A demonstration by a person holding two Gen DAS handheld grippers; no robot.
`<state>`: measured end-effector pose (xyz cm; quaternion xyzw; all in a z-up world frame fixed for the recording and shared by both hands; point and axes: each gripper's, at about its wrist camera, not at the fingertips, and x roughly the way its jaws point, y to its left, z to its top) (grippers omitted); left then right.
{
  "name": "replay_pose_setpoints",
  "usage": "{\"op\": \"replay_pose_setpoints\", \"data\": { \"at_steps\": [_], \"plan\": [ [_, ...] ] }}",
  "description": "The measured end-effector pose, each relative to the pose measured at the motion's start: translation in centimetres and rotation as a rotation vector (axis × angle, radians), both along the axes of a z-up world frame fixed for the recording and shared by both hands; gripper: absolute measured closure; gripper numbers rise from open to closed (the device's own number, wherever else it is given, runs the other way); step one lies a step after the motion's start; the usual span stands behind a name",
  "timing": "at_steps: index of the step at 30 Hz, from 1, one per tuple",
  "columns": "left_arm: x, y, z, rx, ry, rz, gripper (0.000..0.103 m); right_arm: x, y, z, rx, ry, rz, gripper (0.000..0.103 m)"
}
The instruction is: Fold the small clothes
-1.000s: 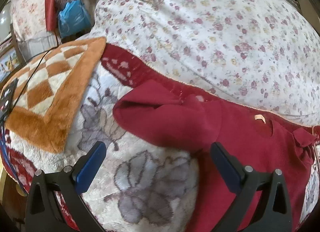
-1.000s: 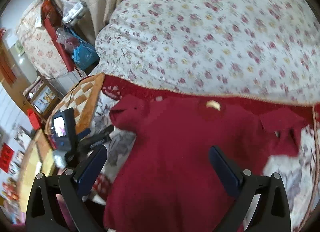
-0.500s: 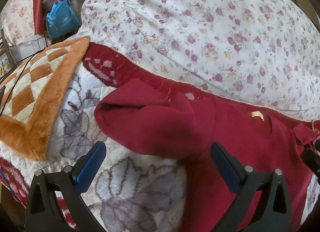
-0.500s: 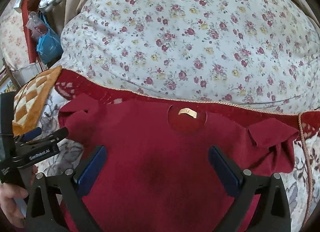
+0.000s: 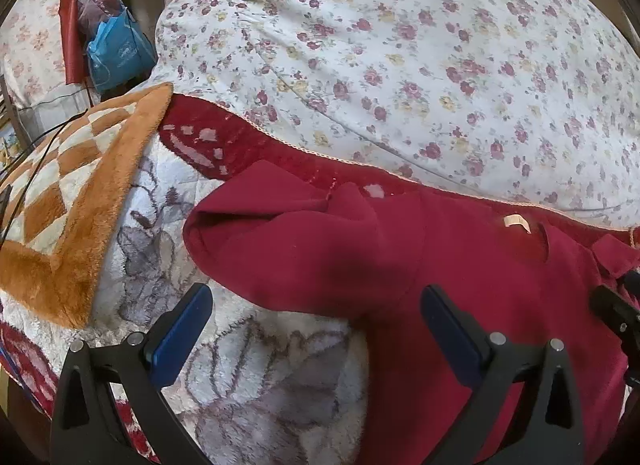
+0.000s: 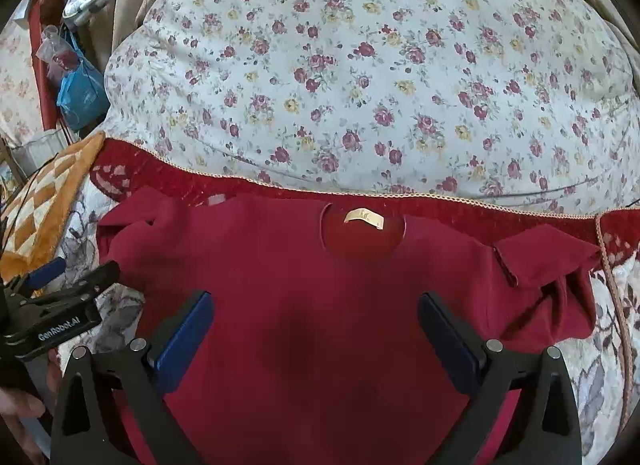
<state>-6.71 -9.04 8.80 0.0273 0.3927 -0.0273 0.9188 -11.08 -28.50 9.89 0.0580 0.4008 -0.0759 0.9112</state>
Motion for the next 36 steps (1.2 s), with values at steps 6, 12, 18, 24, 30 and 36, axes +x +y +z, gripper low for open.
{"op": "replay_pose_setpoints", "data": {
  "at_steps": [6, 12, 18, 24, 30, 36],
  "plan": [
    [0.2, -0.2, 0.0, -0.003, 0.005, -0.004, 0.0, 0.1, -0.6, -0.8, 0.014, 0.005, -0.009, 0.0],
    [0.5, -0.1, 0.0, -0.011, 0.014, 0.005, 0.0, 0.7, -0.2, -2.3, 0.064, 0.087, 0.024, 0.0],
    [0.7, 0.4, -0.2, -0.01, 0.029, 0.011, 0.0, 1.0, 0.9, -2.7, 0.038, 0.104, 0.043, 0.0],
    [1.1, 0.5, -0.4, -0.003, 0.029, 0.023, 0.0, 1.5, 0.6, -2.9, 0.052, 0.117, 0.038, 0.0],
    [1.1, 0.2, -0.4, -0.003, 0.028, 0.025, 0.0, 1.3, 0.7, -2.3, 0.052, 0.097, 0.044, 0.0],
    [1.0, -0.3, -0.3, -0.011, 0.028, 0.008, 0.0, 1.2, 0.3, -2.6, 0.057, 0.103, 0.014, 0.0]
  ]
}}
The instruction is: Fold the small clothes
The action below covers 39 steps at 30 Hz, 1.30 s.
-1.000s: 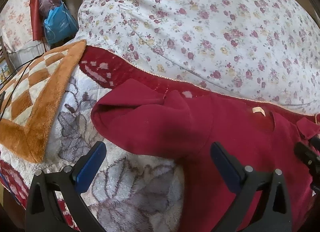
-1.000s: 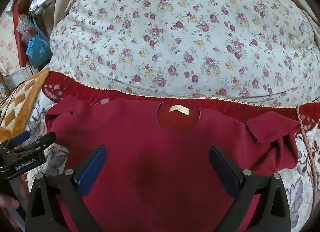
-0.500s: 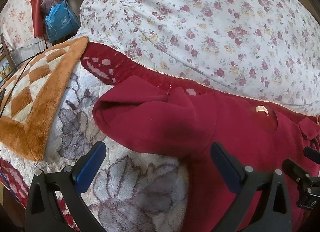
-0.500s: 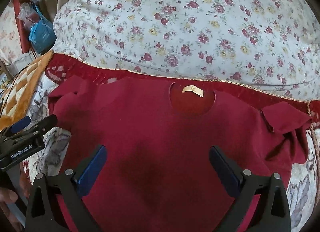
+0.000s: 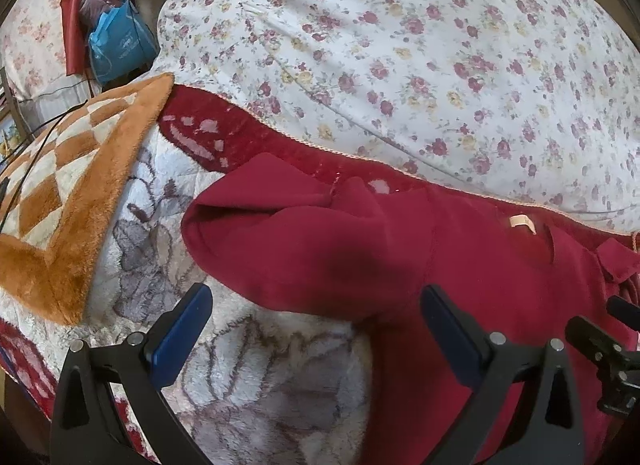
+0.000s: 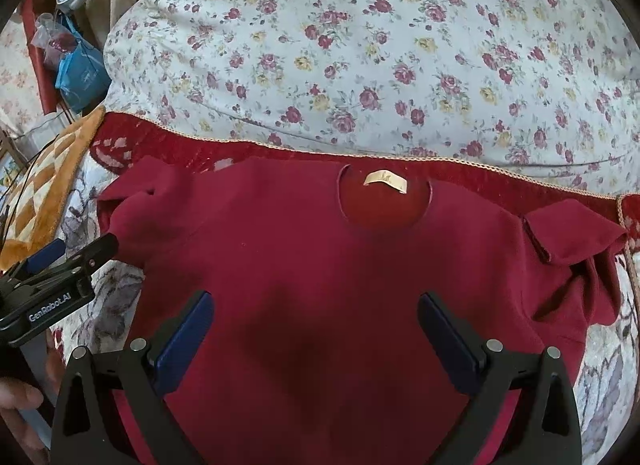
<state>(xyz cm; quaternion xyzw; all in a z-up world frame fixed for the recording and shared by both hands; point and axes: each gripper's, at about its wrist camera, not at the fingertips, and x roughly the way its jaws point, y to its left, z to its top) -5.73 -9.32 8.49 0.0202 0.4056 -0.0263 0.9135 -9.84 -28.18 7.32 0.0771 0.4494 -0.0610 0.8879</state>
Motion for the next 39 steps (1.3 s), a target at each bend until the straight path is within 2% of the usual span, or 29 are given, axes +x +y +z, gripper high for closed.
{"op": "replay_pose_setpoints", "data": {
  "at_steps": [11, 39],
  "plan": [
    [0.1, -1.2, -0.4, 0.014, 0.004, -0.029, 0.0, 0.4, -1.7, 0.0, 0.002, 0.005, -0.053, 0.0],
    [1.3, -0.5, -1.3, 0.02, 0.031, -0.005, 0.0, 2.2, -0.7, -0.7, 0.017, 0.011, -0.005, 0.0]
  ]
}}
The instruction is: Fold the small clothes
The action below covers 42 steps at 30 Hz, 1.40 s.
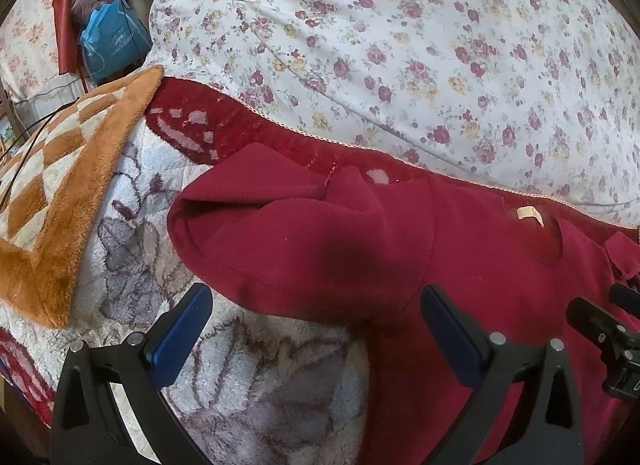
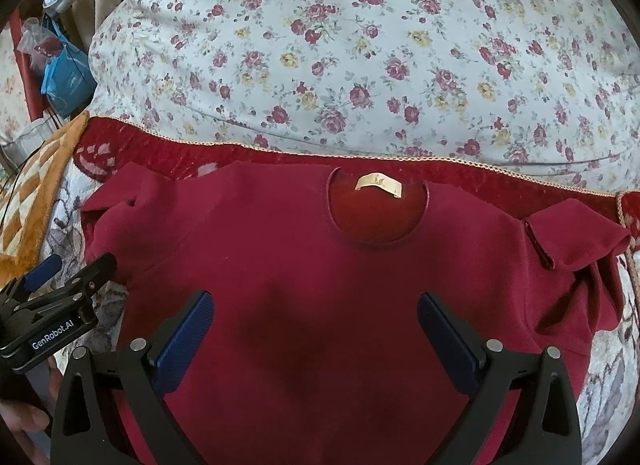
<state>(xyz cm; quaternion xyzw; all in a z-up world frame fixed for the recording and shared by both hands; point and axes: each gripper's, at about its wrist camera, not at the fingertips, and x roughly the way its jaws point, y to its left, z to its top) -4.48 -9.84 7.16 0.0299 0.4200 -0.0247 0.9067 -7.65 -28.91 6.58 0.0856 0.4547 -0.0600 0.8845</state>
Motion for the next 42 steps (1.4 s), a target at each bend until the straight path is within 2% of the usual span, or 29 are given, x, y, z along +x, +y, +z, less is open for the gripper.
{"op": "replay_pose_setpoints", "data": {
  "at_steps": [8, 11, 16, 18, 21, 32, 35, 38, 42],
  "plan": [
    [0.6, 0.5, -0.4, 0.012, 0.017, 0.016, 0.0, 0.4, 0.6, -0.1, -0.007, -0.016, 0.033, 0.003],
    [1.4, 2.2, -0.6, 0.012, 0.022, 0.075, 0.0, 1.2, 0.5, -0.3, 0.022, -0.003, 0.041, 0.004],
    [2.4, 4.9, -1.6, -0.049, 0.074, 0.166, 0.0, 2.5, 1.6, 0.0, 0.051, -0.031, 0.097, 0.006],
    [2.6, 5.1, -1.9, -0.053, 0.082, 0.168, 0.0, 3.1, 2.4, -0.4, 0.064, -0.017, 0.128, 0.015],
    [2.6, 5.0, -1.7, -0.057, 0.076, 0.165, 0.0, 3.5, 3.4, -0.5, 0.06, -0.017, 0.164, 0.022],
    [3.3, 4.3, -1.5, -0.059, 0.077, 0.146, 0.0, 4.6, 4.1, -0.2, 0.068, -0.023, 0.182, 0.022],
    [3.4, 4.9, -1.7, -0.049, 0.085, 0.162, 0.0, 5.5, 4.5, 0.2, 0.101, -0.026, 0.201, 0.023],
    [3.7, 6.1, -2.3, -0.048, 0.102, 0.203, 0.0, 7.2, 5.4, 1.1, 0.183, -0.045, 0.238, 0.027],
    [4.4, 7.6, -3.2, -0.072, 0.131, 0.243, 0.0, 11.1, 8.4, 2.3, 0.178, -0.072, 0.316, 0.035]
  ]
}}
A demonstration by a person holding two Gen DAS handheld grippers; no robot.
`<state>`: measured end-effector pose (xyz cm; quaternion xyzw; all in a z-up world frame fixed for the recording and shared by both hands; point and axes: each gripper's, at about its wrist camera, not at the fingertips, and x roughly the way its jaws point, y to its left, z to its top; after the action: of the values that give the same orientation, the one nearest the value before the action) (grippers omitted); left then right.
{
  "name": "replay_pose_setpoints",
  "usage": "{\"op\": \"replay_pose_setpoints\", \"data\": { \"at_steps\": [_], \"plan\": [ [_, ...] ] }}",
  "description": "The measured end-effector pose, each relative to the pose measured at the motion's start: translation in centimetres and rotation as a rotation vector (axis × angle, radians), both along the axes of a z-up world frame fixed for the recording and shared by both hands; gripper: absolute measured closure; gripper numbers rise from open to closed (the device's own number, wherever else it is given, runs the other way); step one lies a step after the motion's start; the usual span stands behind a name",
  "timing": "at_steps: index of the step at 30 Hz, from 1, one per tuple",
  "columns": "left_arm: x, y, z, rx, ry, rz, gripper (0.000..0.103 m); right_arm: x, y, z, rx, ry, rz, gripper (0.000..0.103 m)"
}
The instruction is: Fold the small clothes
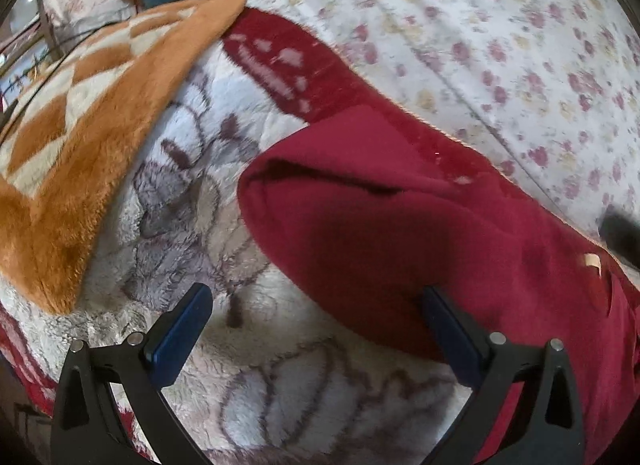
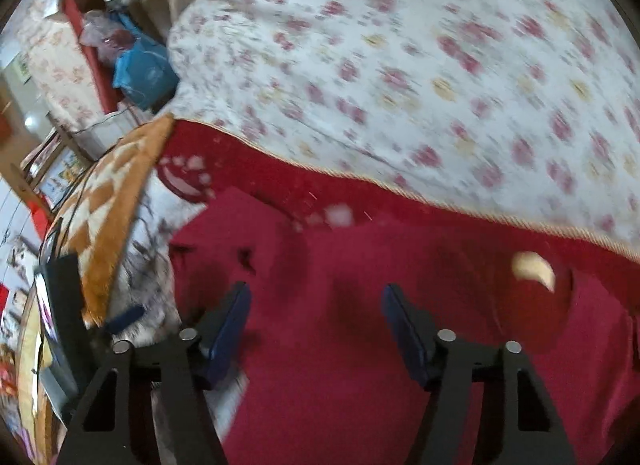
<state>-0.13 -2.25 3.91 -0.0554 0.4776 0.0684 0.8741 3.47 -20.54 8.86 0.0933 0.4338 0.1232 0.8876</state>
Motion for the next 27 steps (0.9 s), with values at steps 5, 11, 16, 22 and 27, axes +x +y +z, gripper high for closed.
{"op": "replay_pose_setpoints", "data": {
  "at_steps": [5, 11, 16, 22, 27],
  "plan": [
    [0.8, 0.3, -0.7, -0.002, 0.016, 0.0, 0.0, 6.7, 3.0, -1.7, 0.043, 0.083, 0.094, 0.036],
    [1.8, 0.5, -1.4, -0.018, 0.045, 0.005, 0.0, 12.9, 6.6, -6.9, 0.039, 0.257, 0.161, 0.035],
    [2.7, 0.8, -1.9, -0.019, 0.061, 0.009, 0.0, 14.5, 8.2, -9.8, 0.031, 0.305, 0.178, 0.04],
    [3.4, 0.5, -2.2, 0.004, 0.064, 0.016, 0.0, 13.1, 8.8, -7.3, -0.008, 0.203, 0.2, 0.097],
    [3.3, -0.1, -2.2, 0.059, 0.058, 0.015, 0.0, 10.3, 5.8, -1.3, 0.095, 0.07, 0.187, 0.097]
  ]
}}
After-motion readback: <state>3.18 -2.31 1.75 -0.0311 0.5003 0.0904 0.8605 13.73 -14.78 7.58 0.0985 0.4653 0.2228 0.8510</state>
